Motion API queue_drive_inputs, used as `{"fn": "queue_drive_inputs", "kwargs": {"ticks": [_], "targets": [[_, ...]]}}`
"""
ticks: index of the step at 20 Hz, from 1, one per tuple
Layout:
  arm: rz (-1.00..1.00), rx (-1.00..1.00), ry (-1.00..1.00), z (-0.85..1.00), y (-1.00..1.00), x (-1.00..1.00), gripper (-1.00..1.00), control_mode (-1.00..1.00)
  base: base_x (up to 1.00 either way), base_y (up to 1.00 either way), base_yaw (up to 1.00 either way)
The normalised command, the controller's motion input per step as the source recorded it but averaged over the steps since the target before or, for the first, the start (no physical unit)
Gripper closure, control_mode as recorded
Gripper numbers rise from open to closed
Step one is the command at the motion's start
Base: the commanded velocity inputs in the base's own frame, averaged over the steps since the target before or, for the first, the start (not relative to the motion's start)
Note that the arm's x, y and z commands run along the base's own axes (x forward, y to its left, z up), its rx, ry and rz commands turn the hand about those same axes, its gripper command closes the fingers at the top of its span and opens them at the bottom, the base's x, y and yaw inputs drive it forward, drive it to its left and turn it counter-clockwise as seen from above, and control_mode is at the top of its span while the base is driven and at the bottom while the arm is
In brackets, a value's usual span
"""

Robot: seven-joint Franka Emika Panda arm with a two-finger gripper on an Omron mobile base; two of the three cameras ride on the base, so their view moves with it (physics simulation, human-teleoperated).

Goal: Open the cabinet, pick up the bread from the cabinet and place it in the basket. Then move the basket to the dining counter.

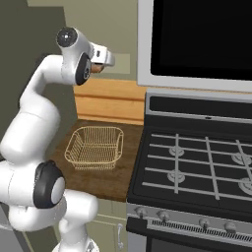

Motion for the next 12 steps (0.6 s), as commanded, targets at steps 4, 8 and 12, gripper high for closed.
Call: {"fn": "queue_drive_inputs", "kwargs": {"ticks": [4,8,12], "targets": [[-0.02,0.00,0.06,0.03,0.00,-1.00,1.00,-1.00,0.00,0.00,0.00],[0.00,0.00,0.15,0.06,0.00,-1.00,1.00,-1.00,0.00,0.00,0.00],[-0.02,0.03,0.22,0.00,-0.01,-1.00,1.00,-1.00,0.00,0.00,0.00]]}}
